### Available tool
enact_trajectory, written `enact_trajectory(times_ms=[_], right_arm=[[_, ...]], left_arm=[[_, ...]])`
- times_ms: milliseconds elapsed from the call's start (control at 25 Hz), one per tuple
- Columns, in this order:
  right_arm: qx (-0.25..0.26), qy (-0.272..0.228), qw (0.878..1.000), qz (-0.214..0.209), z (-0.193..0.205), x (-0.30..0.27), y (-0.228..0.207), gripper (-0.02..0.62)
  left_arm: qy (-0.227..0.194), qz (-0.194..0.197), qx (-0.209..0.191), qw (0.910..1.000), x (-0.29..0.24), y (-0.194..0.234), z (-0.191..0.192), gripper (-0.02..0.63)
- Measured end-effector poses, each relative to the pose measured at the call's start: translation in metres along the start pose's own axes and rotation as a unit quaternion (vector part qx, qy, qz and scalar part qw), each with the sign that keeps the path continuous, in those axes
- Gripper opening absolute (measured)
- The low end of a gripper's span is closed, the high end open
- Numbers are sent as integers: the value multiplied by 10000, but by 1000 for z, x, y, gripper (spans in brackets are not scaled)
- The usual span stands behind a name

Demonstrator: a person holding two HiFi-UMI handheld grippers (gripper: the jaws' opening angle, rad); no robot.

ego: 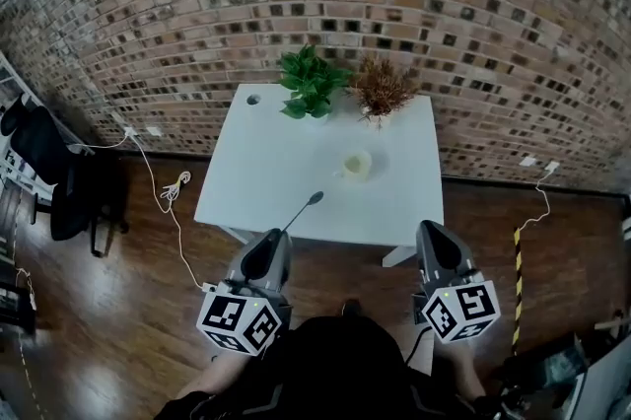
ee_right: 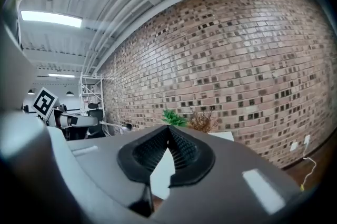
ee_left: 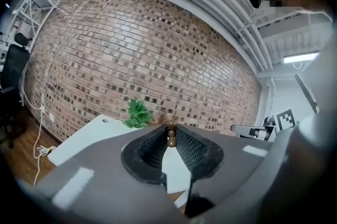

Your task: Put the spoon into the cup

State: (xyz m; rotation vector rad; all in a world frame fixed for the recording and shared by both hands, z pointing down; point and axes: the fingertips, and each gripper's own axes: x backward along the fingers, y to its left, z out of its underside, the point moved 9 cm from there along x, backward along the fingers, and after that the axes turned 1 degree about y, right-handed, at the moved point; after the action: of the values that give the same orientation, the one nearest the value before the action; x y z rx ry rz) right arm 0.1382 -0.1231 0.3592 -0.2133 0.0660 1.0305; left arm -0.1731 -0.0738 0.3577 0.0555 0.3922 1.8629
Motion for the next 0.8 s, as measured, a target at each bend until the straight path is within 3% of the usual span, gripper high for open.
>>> enact_trajectory(times_ms=[440, 800], right_arm=[[-65, 0, 9995, -295, -11, -59, -66, 6], [-36, 109, 9999, 96, -17, -114, -76, 6]], left_arm=[[96, -215, -6, 9997, -83, -8, -2, 38], [519, 220, 101, 9984, -144, 35, -3, 38]])
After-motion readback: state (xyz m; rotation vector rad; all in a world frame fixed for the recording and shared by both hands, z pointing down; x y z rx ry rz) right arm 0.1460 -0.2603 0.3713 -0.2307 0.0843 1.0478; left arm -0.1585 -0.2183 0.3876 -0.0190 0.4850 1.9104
